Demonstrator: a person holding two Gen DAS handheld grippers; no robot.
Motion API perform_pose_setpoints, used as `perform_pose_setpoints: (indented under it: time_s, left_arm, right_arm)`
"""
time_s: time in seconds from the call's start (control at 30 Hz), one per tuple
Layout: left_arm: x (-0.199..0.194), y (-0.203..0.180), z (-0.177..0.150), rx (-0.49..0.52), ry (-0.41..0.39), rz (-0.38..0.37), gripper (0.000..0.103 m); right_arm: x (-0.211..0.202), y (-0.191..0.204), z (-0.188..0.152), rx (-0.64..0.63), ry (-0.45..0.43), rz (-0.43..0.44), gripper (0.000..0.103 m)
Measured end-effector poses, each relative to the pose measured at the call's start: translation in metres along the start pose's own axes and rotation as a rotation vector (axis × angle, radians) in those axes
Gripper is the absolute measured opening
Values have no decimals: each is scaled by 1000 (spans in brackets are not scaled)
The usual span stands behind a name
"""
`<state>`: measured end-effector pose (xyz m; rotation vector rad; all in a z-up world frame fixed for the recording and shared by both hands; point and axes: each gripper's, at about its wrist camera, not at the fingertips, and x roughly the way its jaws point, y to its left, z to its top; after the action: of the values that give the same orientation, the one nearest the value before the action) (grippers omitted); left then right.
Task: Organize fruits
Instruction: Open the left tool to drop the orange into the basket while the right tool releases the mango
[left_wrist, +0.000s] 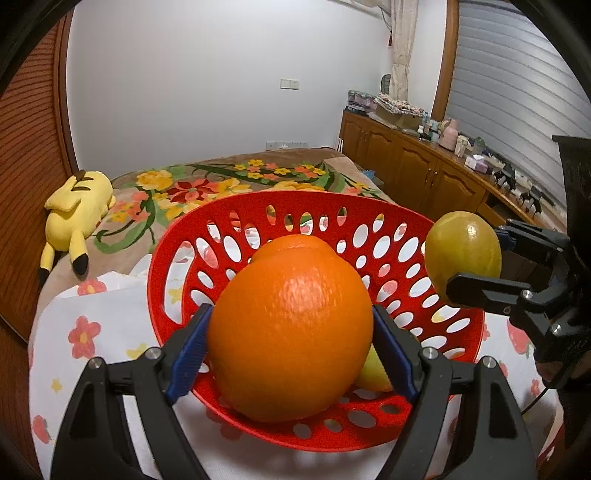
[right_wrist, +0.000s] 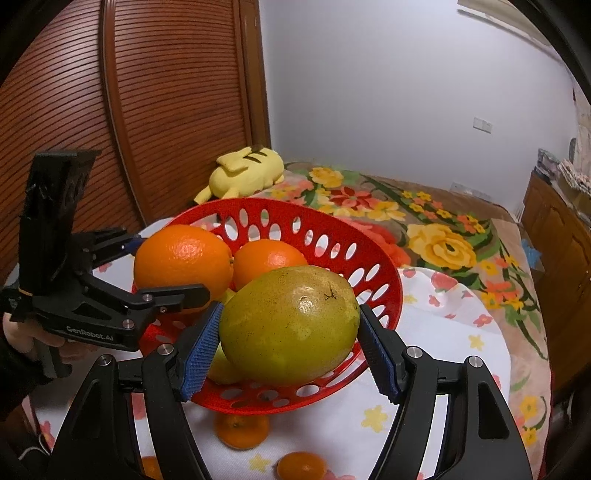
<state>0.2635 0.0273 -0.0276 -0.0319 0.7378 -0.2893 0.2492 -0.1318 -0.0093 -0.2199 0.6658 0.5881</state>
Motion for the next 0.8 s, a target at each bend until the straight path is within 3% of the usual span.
perform_pose_setpoints:
  time_s: [0.2,0.8]
  left_arm:
    - [-15,3,16,-29,-85,4,86]
    - [-32,12,12,-26,-114,52,86]
  right_arm:
    - [-1,-2,2,8,-4,1,74]
    - [19,2,0,-24,53,-19,74]
